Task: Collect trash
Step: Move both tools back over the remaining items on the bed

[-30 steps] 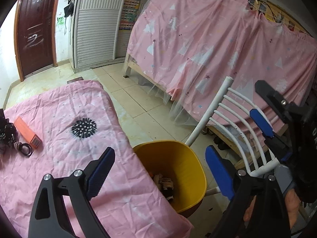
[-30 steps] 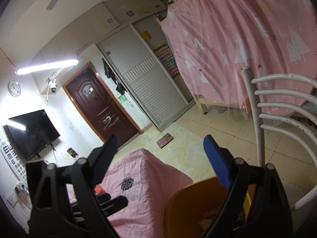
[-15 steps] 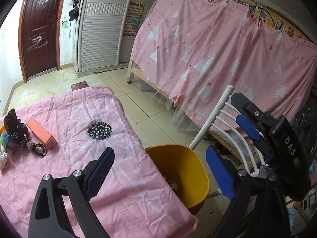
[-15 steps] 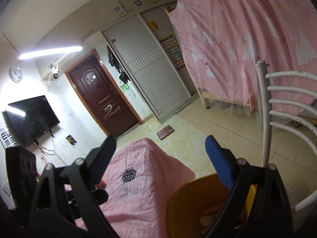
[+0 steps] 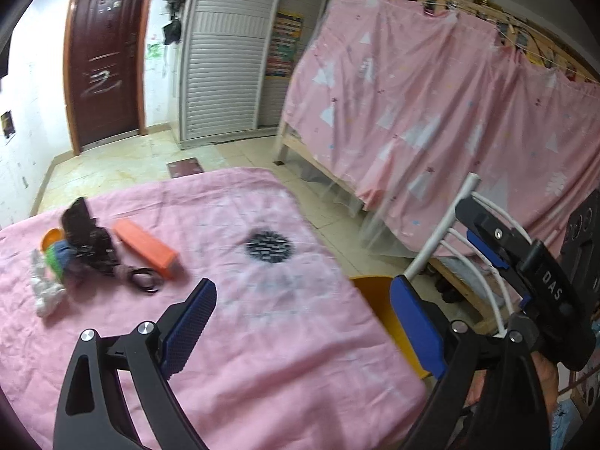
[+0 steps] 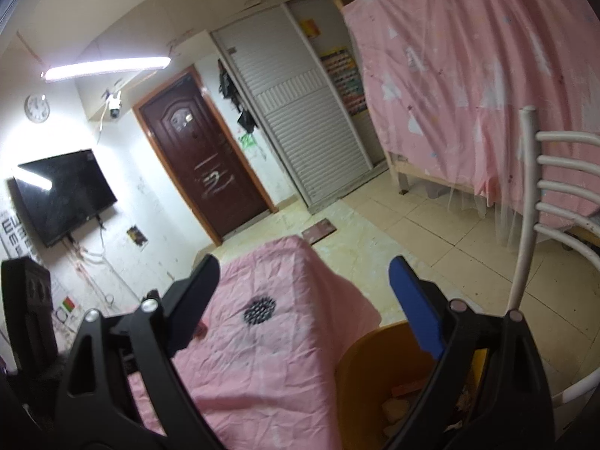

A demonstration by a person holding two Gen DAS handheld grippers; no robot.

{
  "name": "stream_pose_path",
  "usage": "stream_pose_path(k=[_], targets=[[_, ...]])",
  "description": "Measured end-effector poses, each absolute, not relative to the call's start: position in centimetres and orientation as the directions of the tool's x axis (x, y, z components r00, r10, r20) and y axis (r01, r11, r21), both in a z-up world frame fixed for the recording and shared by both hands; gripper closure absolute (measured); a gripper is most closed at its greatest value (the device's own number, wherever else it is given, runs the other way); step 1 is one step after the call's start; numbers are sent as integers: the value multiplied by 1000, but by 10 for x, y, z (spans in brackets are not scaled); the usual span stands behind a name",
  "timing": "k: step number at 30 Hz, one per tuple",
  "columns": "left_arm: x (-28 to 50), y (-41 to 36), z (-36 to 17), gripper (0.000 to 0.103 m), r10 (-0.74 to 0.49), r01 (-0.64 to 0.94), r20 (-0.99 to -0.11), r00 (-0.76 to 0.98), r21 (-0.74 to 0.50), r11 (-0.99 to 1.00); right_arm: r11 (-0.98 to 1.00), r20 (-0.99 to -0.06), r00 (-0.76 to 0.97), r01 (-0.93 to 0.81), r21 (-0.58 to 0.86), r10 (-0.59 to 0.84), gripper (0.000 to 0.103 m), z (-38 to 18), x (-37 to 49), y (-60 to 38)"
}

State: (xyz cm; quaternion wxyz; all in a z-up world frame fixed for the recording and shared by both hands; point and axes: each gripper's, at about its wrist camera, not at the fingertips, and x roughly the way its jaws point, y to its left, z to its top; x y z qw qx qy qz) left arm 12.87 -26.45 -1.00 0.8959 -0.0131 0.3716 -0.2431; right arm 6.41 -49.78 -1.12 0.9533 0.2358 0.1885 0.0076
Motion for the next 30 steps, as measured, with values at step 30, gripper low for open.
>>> stream_pose_path(k=[30], targets=[[195, -73, -10, 16, -168, 74, -700, 694, -164, 984, 921, -465, 822, -169, 351, 328, 12, -14, 150, -361]])
